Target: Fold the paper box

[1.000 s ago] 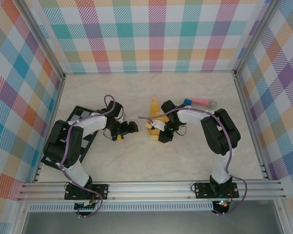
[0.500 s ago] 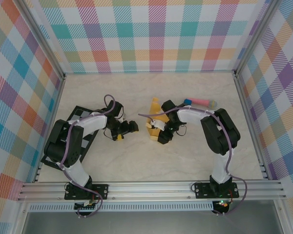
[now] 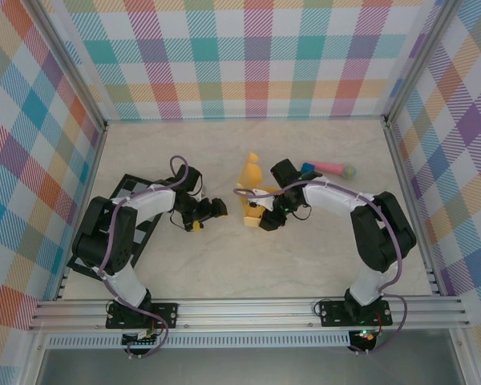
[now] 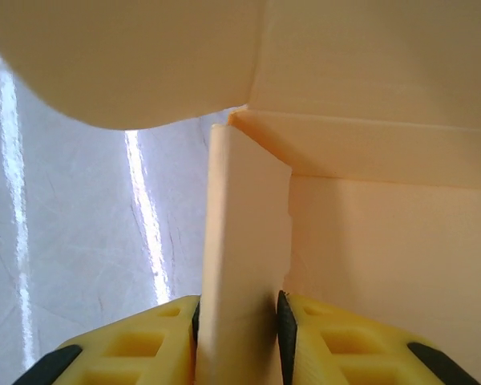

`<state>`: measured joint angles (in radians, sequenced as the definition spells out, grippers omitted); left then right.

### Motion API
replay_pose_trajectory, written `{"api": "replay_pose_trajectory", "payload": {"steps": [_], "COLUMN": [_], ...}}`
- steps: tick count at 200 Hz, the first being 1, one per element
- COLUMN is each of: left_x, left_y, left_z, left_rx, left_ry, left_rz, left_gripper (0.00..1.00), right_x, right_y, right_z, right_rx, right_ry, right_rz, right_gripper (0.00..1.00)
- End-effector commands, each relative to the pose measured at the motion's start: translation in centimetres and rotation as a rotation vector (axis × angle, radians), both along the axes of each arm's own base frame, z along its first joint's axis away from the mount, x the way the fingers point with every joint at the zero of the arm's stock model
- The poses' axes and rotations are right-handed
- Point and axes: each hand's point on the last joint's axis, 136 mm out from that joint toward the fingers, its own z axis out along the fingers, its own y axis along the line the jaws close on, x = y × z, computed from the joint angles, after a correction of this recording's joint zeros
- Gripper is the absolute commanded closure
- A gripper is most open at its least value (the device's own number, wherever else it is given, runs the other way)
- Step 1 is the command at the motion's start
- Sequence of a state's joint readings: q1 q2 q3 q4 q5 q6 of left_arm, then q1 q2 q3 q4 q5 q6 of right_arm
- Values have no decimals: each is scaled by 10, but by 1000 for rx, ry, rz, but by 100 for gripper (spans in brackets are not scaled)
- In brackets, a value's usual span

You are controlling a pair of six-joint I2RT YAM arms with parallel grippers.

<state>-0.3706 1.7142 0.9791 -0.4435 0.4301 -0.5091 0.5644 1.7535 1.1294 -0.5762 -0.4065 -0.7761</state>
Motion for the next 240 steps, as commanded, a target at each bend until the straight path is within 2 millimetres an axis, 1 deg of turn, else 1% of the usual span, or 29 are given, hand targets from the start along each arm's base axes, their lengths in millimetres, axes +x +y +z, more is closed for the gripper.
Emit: {"api": "replay_pose_trajectory", "payload": {"steps": [1, 17, 38, 67, 90, 113, 140, 174, 204, 219, 240], "left_x": [35, 34, 35, 37, 37, 35, 33, 32, 31, 31, 33], "left_y": [-25, -23, -21, -18, -17, -16, -16, -15, -14, -14, -14], "left_z": [9, 8, 8, 10, 10, 8, 4, 2, 0, -1, 0], "left_rx": [-108, -101, -98, -94, -94, -100, -110, -111, -115, -118, -122], "left_ry": [-152, -151, -150, -151, -151, -143, -130, -126, -121, -119, -119], "left_rz": [-38, -37, -34, -29, -25, -19, -7, -5, 3, 4, 5], "left_gripper": [9, 9, 9, 9, 9, 9, 9, 9, 9, 9, 9], "right_x": [-3, -3, -1, -4, -17, -19, -16, -10, -9, -7, -4], "right_y": [1, 2, 3, 8, 14, 21, 31, 32, 28, 29, 28], "right_z": [-13, -14, -9, 5, 6, 9, -3, -15, -25, -25, -27], "right_rx": [-7, 4, 27, 81, 107, 132, 92, 38, -3, -3, -26], "right_ry": [-2, -19, -62, -108, -113, -89, -67, -70, -57, -58, -46], "right_rz": [52, 51, 53, 91, 190, 241, 273, 276, 272, 261, 241], "right_gripper": [66, 63, 59, 59, 59, 59, 60, 62, 67, 72, 75]}}
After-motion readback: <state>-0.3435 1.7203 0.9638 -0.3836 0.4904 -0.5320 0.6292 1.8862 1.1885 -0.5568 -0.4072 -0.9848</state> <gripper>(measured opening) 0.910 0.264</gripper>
